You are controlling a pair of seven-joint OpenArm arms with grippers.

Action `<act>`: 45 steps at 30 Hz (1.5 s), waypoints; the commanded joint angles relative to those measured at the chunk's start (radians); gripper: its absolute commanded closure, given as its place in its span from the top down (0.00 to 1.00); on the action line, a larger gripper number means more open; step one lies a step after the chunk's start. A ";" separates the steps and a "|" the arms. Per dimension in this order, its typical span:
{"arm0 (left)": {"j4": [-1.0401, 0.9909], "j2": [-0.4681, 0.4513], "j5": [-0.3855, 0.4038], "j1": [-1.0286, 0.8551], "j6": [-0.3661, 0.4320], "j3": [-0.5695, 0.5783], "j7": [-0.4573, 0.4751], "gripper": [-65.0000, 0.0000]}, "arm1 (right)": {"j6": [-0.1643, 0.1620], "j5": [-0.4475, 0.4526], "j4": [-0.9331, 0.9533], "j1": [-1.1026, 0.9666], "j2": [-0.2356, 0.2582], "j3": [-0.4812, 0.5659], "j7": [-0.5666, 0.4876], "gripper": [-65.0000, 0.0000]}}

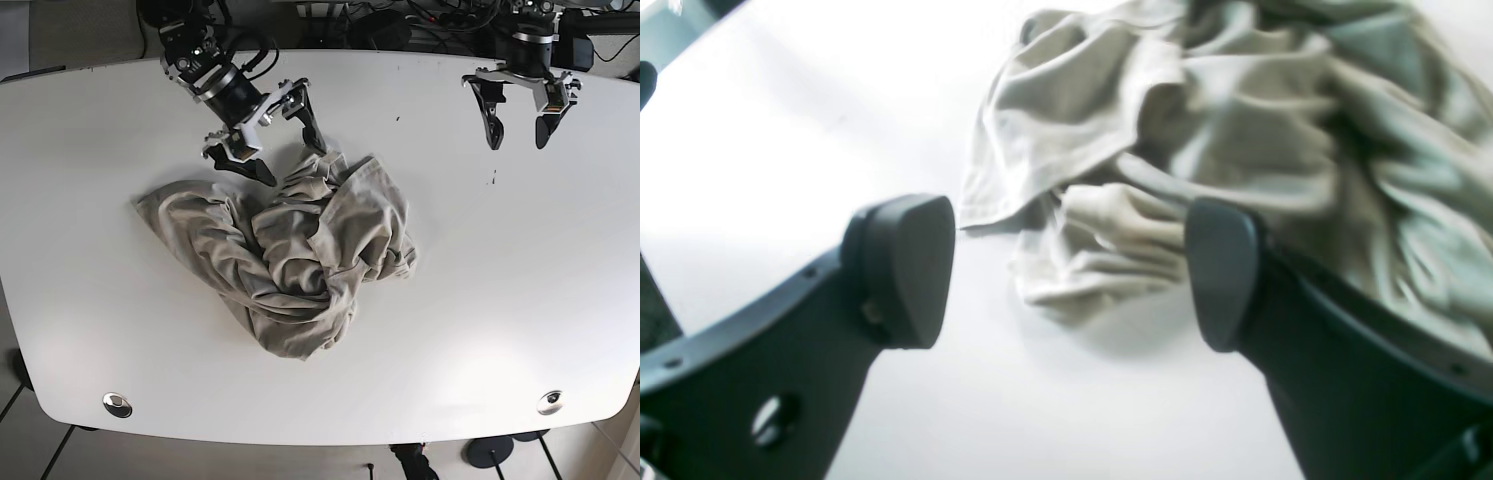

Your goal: Fold the T-shirt properly

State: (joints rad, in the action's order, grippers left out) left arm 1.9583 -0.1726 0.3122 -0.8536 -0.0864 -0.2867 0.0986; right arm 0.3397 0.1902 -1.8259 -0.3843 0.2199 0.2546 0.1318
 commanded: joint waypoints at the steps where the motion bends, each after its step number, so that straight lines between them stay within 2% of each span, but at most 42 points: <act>1: 0.013 -0.006 0.003 -0.006 0.000 -0.006 0.031 0.65 | 0.003 0.013 -0.005 0.058 0.036 0.062 0.013 0.80; 5: -0.015 -0.006 0.003 -0.006 0.000 -0.006 0.031 0.65 | 0.002 0.013 0.104 0.195 0.118 0.246 0.027 0.80; 7: -0.017 -0.006 0.003 -0.006 0.000 -0.006 0.031 0.65 | -0.003 0.013 0.165 0.252 0.144 0.318 0.027 0.80; 14: -0.018 -0.006 0.003 -0.006 0.000 -0.006 0.031 0.65 | -0.001 0.012 0.346 0.344 0.134 0.329 0.021 0.80; 15: -0.018 -0.006 0.003 -0.006 0.000 -0.006 0.031 0.65 | 0.002 0.010 0.377 0.356 0.111 0.331 0.021 0.80; 16: -0.018 -0.006 0.003 -0.006 0.000 -0.006 0.031 0.65 | 0.002 -0.002 0.395 0.364 0.103 0.331 0.019 0.80; 18: -0.018 -0.006 0.003 -0.006 0.000 -0.006 0.031 0.65 | 0.002 -0.082 0.430 0.368 0.088 0.331 0.007 0.77; 19: -0.018 -0.006 0.003 -0.006 0.000 -0.006 0.031 0.65 | 0.002 -0.137 0.450 0.367 0.062 0.331 -0.019 0.72; 21: -0.018 -0.006 0.003 -0.006 0.000 -0.006 0.031 0.65 | 0.002 -0.245 0.495 0.361 0.026 0.328 -0.071 0.54; 22: -0.018 -0.006 0.003 -0.006 0.000 -0.006 0.031 0.65 | 0.002 -0.286 0.512 0.353 0.013 0.326 -0.087 0.43; 23: -0.018 -0.006 0.003 -0.006 0.000 -0.006 0.031 0.65 | 0.000 -0.327 0.521 0.348 -0.003 0.325 -0.085 0.24; 24: -0.018 -0.006 0.003 -0.006 0.000 -0.006 0.031 0.65 | 0.000 -0.323 0.519 0.345 -0.006 0.325 -0.085 0.11; 25: -0.018 -0.006 0.003 -0.006 0.000 -0.006 0.031 0.65 | -0.001 -0.308 0.490 0.324 -0.006 0.323 -0.085 0.02; 27: -0.018 -0.006 0.003 -0.006 0.000 -0.006 0.031 0.65 | 0.002 -0.277 0.414 0.301 0.000 0.308 -0.083 0.07; 29: -0.018 -0.006 0.003 -0.006 0.000 -0.006 0.031 0.65 | 0.003 -0.248 0.323 0.275 0.002 0.265 -0.054 0.04; 30: -0.018 -0.006 0.003 -0.006 0.000 -0.006 0.031 0.65 | 0.015 -0.237 0.269 0.268 0.002 0.240 -0.024 0.04; 33: -0.012 -0.006 0.006 -0.006 0.000 -0.006 0.031 0.65 | 0.094 -0.197 0.117 0.272 -0.003 0.154 0.078 0.04; 37: -0.009 -0.006 0.008 -0.006 0.000 -0.001 0.031 0.65 | 0.197 -0.079 -0.056 0.342 -0.009 0.021 0.246 0.04; 41: 0.016 -0.006 0.006 -0.008 -0.002 0.001 0.031 0.65 | 0.249 0.087 -0.156 0.489 -0.009 -0.108 0.446 0.04; 43: 0.028 -0.006 0.008 -0.011 -0.016 0.002 0.031 0.65 | 0.253 0.179 -0.168 0.595 -0.007 -0.171 0.541 0.04; 45: 0.028 -0.006 0.008 -0.013 -0.088 0.013 0.034 0.65 | 0.253 0.274 -0.162 0.744 -0.006 -0.231 0.622 0.04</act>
State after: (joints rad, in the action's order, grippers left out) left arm 1.9659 -0.1722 0.3149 -0.8547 -0.1837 -0.2695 0.1028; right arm 0.5949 0.4442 -1.9682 0.3363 0.2111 0.0227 0.8001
